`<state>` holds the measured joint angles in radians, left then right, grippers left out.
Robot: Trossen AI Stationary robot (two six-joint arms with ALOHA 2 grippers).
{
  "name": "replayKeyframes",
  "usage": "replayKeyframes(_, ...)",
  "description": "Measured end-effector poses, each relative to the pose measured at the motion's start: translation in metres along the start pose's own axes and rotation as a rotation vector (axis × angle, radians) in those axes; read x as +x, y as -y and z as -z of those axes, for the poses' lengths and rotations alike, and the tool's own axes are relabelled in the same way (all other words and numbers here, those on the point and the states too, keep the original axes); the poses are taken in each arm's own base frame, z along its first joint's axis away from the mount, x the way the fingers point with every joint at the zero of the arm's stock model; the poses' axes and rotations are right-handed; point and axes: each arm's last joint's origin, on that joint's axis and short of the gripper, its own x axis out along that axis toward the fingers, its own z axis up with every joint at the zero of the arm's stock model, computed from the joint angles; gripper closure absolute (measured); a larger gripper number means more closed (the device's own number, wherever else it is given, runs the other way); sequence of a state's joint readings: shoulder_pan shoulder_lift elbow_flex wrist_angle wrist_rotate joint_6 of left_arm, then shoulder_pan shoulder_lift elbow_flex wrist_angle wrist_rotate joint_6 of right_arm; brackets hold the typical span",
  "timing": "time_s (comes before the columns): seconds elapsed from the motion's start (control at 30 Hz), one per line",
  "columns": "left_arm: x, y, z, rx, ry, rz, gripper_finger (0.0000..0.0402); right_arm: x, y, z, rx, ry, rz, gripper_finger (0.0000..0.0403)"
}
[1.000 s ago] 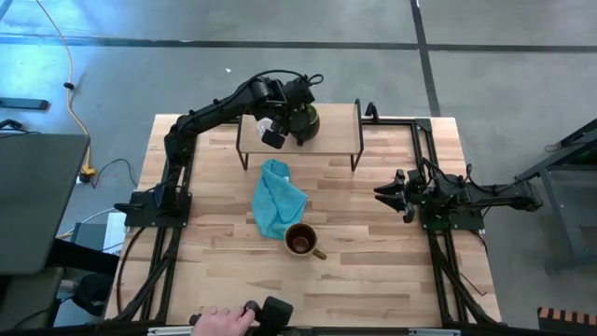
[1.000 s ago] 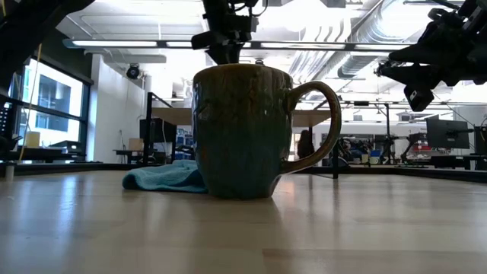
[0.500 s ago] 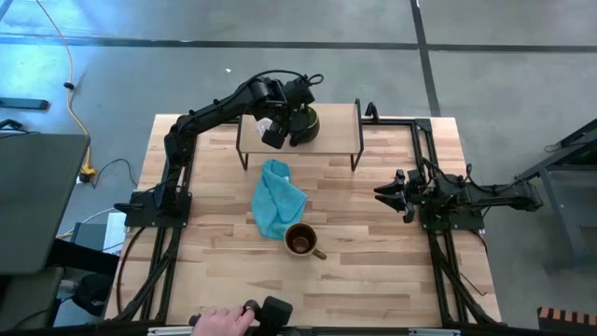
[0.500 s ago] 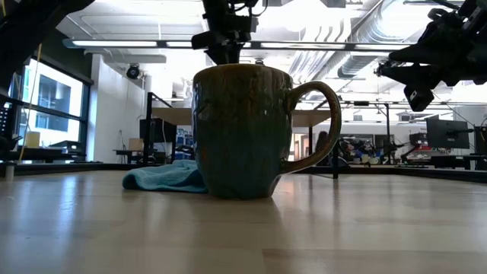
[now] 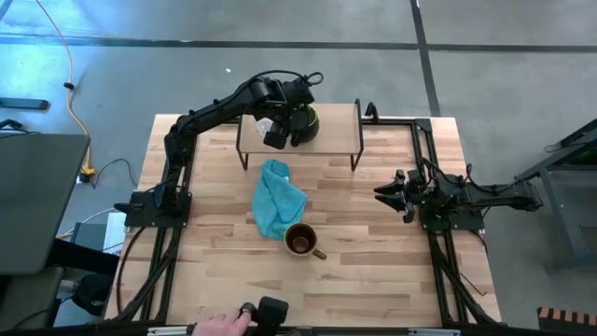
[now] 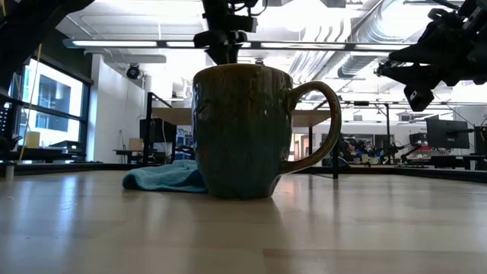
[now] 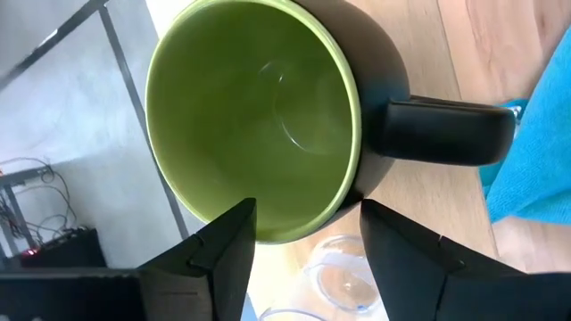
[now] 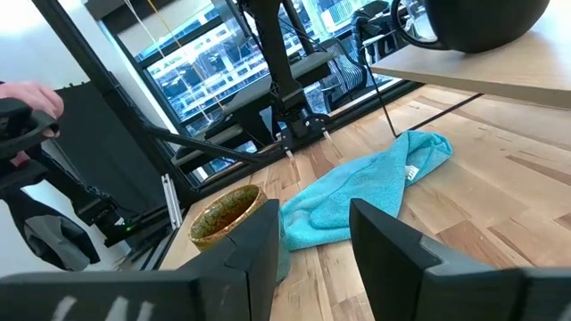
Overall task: Stack small to large cups/mugs on shelf
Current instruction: Put the green mug on the shelf
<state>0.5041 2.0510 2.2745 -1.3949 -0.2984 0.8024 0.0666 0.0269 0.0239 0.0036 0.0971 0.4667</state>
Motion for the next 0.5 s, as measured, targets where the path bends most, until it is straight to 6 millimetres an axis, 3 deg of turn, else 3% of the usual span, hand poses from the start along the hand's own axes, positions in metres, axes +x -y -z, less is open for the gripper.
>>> replayKeyframes(0.5,0.0,-0.0002,0.0001,-0.11,-0.006,-0.007,0.0212,0.0,0.0,0.0,0.0,0.0,0.0,0.0275)
